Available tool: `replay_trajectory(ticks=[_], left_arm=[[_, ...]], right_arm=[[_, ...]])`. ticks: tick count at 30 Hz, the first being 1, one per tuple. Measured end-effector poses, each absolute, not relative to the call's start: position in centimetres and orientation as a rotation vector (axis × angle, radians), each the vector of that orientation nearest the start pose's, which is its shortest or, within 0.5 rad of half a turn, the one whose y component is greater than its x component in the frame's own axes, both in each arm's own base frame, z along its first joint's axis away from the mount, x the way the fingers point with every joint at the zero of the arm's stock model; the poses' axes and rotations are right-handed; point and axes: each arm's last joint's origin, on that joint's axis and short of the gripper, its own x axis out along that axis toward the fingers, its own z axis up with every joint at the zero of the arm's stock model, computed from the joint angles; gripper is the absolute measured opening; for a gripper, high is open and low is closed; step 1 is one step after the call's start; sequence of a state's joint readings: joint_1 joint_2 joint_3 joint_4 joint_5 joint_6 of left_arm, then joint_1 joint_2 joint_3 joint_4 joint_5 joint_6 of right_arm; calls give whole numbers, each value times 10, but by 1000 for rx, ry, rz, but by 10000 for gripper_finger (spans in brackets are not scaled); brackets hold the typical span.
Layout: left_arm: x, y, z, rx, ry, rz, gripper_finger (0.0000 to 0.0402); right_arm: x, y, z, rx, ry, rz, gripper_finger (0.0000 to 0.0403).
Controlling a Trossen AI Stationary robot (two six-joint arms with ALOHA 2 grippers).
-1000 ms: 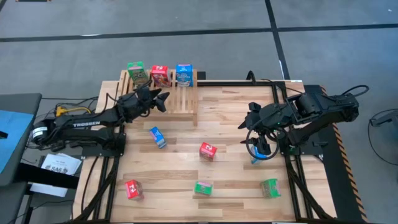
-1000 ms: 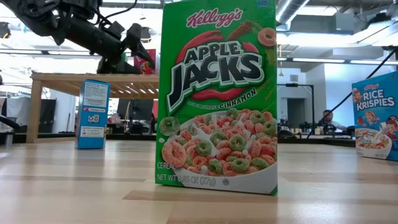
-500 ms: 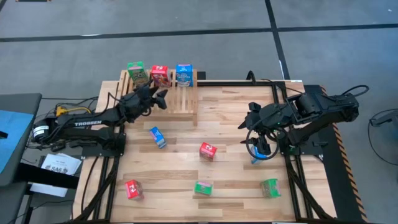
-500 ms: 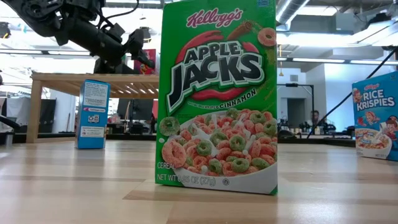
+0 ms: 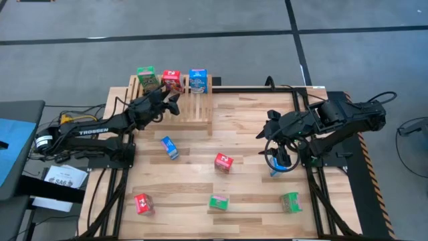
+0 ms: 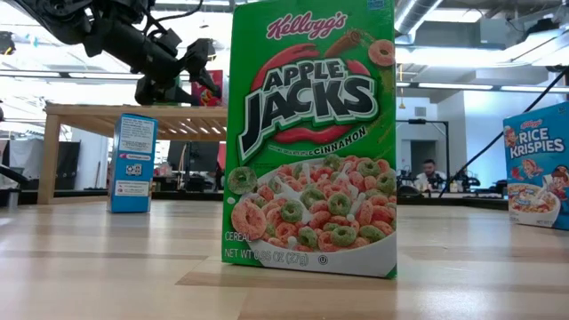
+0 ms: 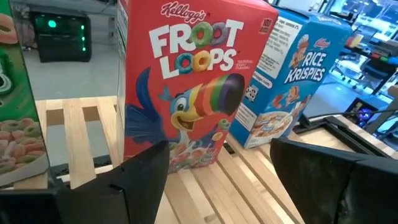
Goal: Stack cereal on shelf
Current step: Adjust the red cereal box on the shelf
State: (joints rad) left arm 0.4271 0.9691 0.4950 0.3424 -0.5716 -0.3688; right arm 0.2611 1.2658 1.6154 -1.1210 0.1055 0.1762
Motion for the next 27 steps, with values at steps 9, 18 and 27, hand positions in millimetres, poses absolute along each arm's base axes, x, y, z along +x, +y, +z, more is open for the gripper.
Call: replay_trajectory(ticks=[9,18,27], left_arm=[[179,105,251,-330,-69,1072,270],[186,110,241,-345,-25,1058,270],[184,112,240,-331,-36,1144,270]], right_arm=[[213,54,428,26,769,81,292],[213,54,428,26,768,81,292],[213,54,428,26,769,81,292]])
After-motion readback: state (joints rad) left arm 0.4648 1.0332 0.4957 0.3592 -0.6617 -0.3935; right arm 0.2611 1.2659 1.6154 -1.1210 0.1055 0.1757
